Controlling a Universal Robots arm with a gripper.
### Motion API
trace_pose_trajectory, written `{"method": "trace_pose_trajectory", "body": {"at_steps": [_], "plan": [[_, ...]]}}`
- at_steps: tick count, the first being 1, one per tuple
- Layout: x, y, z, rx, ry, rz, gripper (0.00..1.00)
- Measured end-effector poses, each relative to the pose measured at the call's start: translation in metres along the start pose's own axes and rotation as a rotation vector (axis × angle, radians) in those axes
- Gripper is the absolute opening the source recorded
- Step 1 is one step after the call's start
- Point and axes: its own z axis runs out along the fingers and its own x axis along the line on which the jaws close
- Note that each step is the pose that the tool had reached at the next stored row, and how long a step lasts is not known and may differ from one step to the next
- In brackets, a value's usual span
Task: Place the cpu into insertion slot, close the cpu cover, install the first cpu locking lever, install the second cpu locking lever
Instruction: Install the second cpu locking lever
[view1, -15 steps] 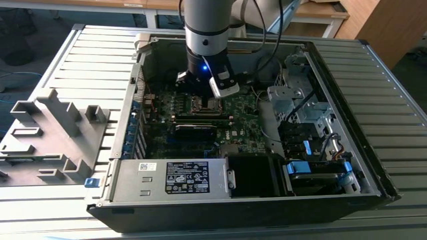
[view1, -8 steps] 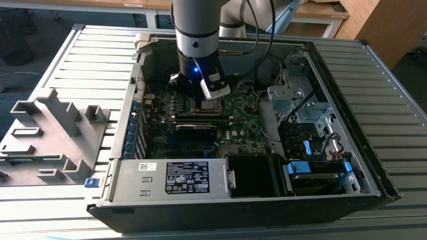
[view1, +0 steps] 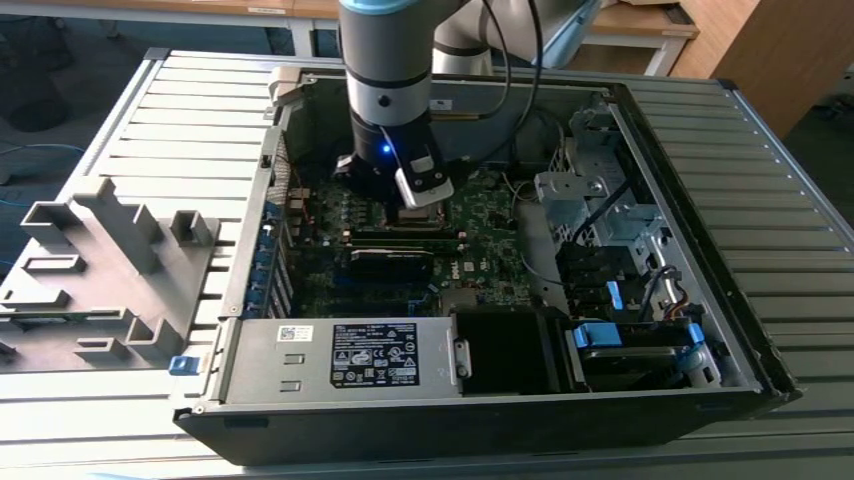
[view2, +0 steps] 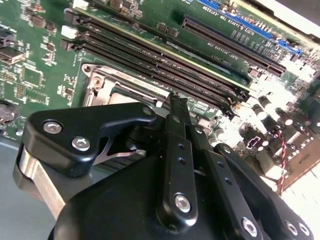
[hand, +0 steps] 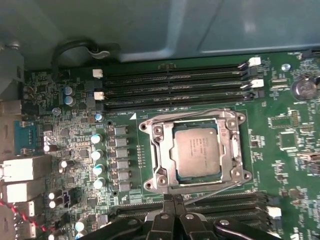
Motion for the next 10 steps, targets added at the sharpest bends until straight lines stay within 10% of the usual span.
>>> {"method": "trace_pose_trajectory", "body": {"at_steps": [10], "plan": [[0.0019, -0.0005, 0.0046, -0.0007, -0.0001, 0.0, 0.11]]}}
